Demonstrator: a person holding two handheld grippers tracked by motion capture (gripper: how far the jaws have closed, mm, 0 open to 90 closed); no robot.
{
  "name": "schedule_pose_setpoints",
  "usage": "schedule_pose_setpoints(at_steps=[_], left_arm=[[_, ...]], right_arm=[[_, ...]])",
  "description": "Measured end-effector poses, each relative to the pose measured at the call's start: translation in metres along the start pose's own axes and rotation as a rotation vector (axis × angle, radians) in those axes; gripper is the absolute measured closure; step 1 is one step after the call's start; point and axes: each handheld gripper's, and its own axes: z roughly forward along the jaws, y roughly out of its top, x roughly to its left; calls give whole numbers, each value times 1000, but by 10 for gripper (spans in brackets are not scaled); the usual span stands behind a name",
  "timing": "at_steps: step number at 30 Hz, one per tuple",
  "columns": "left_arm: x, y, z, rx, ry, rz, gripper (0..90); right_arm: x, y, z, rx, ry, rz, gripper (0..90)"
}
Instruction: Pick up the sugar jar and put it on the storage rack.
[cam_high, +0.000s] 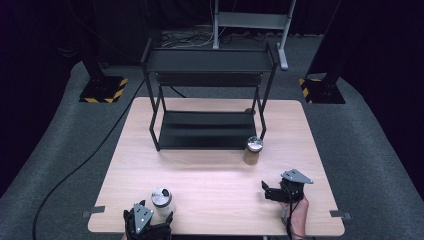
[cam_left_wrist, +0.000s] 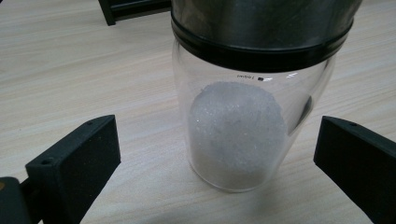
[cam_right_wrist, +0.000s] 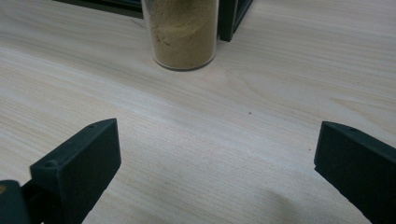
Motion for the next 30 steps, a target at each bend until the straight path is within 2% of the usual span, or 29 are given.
schedule_pose_setpoints(at_steps=[9,19,27,30], left_arm=[[-1,1,4,-1,6,-4,0],[1,4,17,14,-1,-18,0],[1,5,23,-9,-2,-29,0],[-1,6,24,-24,5,-20,6]], right_arm=[[1,2,1,10,-5,-6,0],[1,4,2,21,-1,-7,0],[-1,1,0,5,6,5,0],[-1,1,1,8,5,4,0]])
